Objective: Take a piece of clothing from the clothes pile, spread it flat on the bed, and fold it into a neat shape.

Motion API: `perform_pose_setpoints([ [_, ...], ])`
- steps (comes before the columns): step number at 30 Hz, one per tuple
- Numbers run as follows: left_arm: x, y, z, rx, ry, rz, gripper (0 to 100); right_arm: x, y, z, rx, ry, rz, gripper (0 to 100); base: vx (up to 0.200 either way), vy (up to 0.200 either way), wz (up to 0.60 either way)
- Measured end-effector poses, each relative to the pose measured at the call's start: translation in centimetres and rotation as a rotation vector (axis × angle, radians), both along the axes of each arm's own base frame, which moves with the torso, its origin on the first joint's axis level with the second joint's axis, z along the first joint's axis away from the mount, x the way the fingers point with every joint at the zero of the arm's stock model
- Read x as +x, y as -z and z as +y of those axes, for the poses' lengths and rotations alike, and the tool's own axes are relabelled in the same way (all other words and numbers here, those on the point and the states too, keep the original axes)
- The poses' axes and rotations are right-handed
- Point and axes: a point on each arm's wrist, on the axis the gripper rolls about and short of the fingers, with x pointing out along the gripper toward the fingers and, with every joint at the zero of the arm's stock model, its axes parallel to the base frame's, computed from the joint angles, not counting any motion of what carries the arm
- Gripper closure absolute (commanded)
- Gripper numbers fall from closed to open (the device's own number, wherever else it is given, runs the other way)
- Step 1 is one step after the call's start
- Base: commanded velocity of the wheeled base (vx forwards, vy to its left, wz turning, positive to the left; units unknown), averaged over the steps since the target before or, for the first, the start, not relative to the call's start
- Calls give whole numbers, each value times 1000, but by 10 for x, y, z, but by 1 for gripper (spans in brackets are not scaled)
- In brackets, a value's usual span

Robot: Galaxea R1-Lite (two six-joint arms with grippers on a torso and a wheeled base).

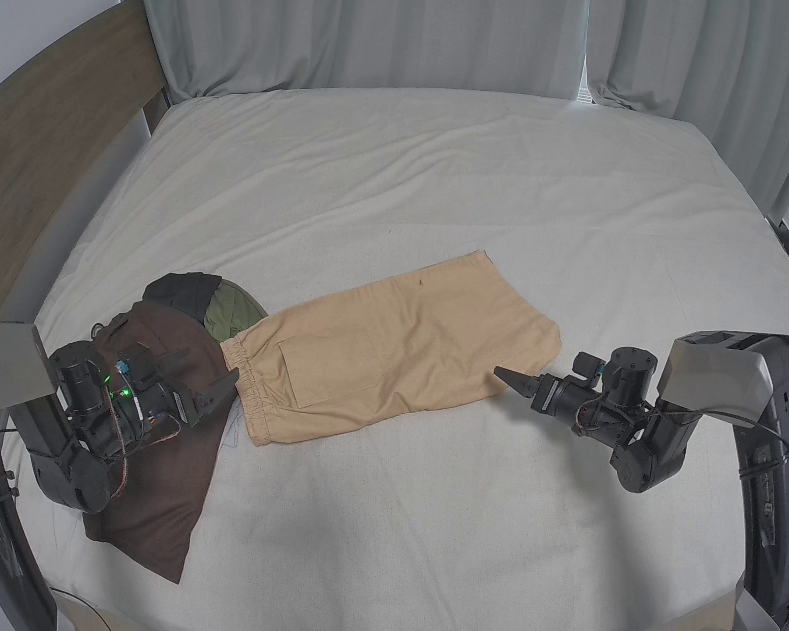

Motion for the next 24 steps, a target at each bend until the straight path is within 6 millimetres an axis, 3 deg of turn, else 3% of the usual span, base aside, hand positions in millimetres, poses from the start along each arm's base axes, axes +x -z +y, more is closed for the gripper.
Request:
perform_pose_setpoints([
  [16,0,-1,3,-4,9,-4,0,13,21,44,143,-13,14,0,0,0,0],
  [24,1,-1,3,-4,10,-6,0,18,26,51,178,-23,-5,0,0,0,0],
])
